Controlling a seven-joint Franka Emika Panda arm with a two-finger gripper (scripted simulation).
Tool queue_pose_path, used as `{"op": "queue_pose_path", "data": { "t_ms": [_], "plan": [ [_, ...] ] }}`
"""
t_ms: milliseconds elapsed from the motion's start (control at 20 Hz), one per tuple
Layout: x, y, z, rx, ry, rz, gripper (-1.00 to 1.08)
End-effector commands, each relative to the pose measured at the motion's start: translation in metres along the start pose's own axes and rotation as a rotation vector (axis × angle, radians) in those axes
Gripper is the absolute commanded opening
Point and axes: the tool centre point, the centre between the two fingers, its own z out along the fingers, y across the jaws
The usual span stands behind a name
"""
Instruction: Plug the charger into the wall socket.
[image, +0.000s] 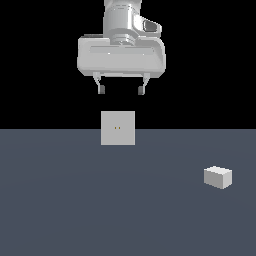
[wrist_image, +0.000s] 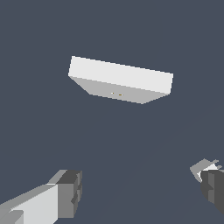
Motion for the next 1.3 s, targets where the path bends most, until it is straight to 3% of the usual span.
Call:
{"op": "queue_pose_path", "data": {
  "t_ms": [0,550,1250],
  "plan": [
    [0.0,0.0,0.0,0.0,0.0,0.0,1.0],
    [-0.001,0.019,0.013,-0.017,0.026,0.099,1.0],
    [-0.017,0.089,0.057,-0.08,0.123,0.464,1.0]
  ]
}}
